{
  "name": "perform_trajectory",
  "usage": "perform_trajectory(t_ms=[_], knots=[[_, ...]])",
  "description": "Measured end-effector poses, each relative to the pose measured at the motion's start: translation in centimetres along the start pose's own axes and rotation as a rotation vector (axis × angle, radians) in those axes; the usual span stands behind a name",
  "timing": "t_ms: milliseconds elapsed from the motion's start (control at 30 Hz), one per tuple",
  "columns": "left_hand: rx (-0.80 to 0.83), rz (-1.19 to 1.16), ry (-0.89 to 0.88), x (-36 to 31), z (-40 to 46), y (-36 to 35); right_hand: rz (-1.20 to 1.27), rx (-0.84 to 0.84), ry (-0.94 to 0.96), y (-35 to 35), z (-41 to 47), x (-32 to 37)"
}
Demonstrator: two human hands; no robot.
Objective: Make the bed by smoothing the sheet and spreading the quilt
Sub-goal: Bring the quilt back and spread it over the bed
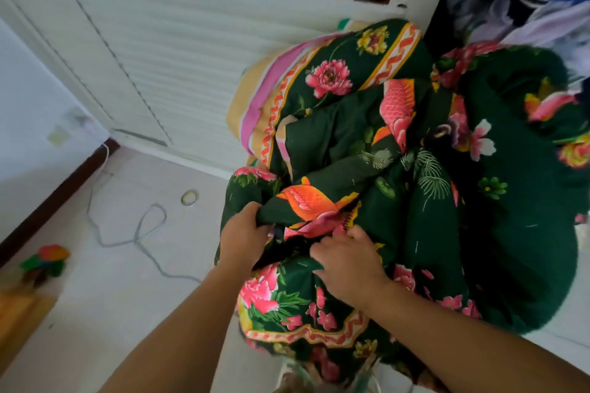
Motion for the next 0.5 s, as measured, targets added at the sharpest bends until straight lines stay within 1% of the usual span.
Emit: perform_trajectory(t_ms=[133, 233, 300, 333, 367, 433, 500], knots=[[-0.05, -0.108, -0.179, -6.5, 1.2, 4.6, 0.073, -0.293, -0.162, 7.5, 1.0, -4.6], [-0.121, -0.082, -0.323, -12.4, 1.5, 8.3, 0.099, -0.437, -0.298, 13.0, 1.3, -7.9], [-0.139, -0.045, -0.41, -16.5, 1.1, 10.4, 0.162, -0.496, -0.395, 15.9, 1.2, -10.1], [-0.134, -0.03, -0.464, -18.7, 1.3, 11.2, 0.187, -0.553, -0.438, 17.7, 0.9, -11.2], [-0.117, -0.011, -0.508, -20.8, 1.5, 11.8, 0.22, -0.606, -0.482, 19.2, 0.5, -12.2], [-0.042, 0.021, -0.57, -24.2, 1.9, 12.6, 0.295, -0.63, -0.563, 21.2, 0.0, -14.3], [0.139, 0.032, -0.601, -26.2, 1.7, 12.4, 0.325, -0.638, -0.638, 21.9, -0.7, -15.9]])
Point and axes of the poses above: each hand's wrist, its own z-axis towards the middle knuckle, its own y-axis out of the back of the hand, x = y × z, the point moved 5 cm from there along z, towards the middle knuckle, and after that the axes turned 5 degrees about x, right-handed, at the moved point
